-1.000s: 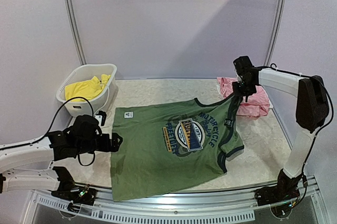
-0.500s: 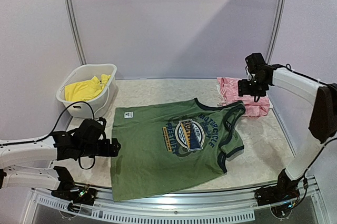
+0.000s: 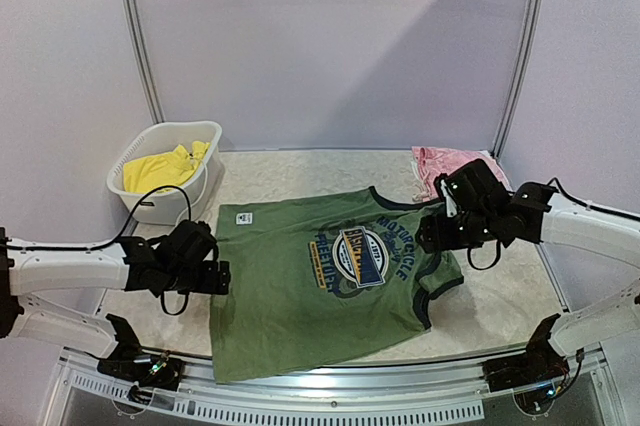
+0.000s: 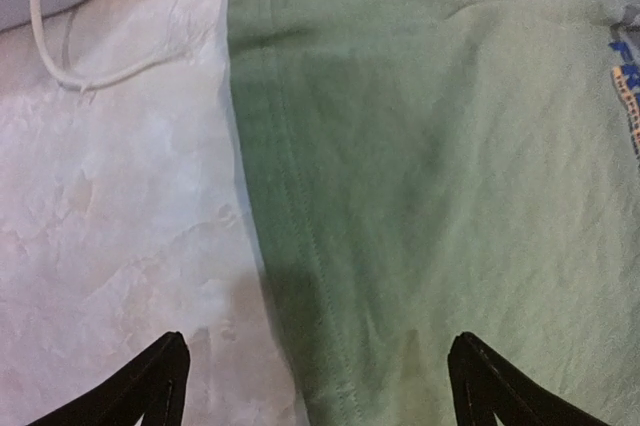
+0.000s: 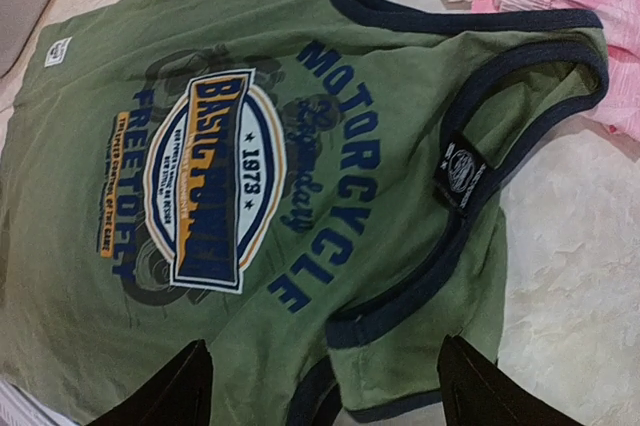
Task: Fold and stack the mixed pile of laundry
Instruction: Flatten out the crumpled tank top at the center of the board.
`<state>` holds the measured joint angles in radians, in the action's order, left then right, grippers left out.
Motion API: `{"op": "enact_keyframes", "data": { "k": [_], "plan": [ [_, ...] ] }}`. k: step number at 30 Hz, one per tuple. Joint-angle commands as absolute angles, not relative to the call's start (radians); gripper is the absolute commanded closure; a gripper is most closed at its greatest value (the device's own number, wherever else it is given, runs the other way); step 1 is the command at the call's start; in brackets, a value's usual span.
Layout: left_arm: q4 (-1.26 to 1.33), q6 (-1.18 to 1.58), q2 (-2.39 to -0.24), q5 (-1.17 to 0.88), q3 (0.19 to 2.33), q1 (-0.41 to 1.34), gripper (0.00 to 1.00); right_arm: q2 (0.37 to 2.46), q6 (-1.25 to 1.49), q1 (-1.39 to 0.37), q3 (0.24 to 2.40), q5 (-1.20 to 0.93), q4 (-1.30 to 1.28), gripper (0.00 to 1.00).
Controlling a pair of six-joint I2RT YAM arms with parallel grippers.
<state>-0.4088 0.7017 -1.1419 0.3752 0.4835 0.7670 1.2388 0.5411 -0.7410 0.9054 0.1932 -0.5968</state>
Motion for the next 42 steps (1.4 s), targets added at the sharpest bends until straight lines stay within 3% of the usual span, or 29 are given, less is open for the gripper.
{"op": "enact_keyframes", "data": {
  "k": [1,11,23,35,39,42],
  "plan": [
    [-0.406,0.634,-1.177,0.395,0.567,0.746,0.09,1.176,0.660,-0.878,0.876,0.278,-0.661,0.22],
    [-0.399,0.601,-1.208,0.386,0.602,0.742,0.09,1.262,0.873,-1.124,0.867,0.337,-0.804,0.33],
    [-0.378,0.609,-1.166,0.348,0.545,0.742,0.10,1.583,0.848,-1.080,0.961,0.476,-0.827,0.47],
    [-0.375,0.606,-1.113,0.342,0.496,0.742,0.10,1.751,0.827,-1.041,1.044,0.567,-0.885,0.59],
    [-0.372,0.604,-1.105,0.335,0.491,0.742,0.10,1.786,0.837,-1.040,1.061,0.601,-0.918,0.69],
    [-0.364,0.600,-1.099,0.334,0.486,0.742,0.09,1.783,0.864,-1.040,1.073,0.656,-0.972,0.89]
  ]
}}
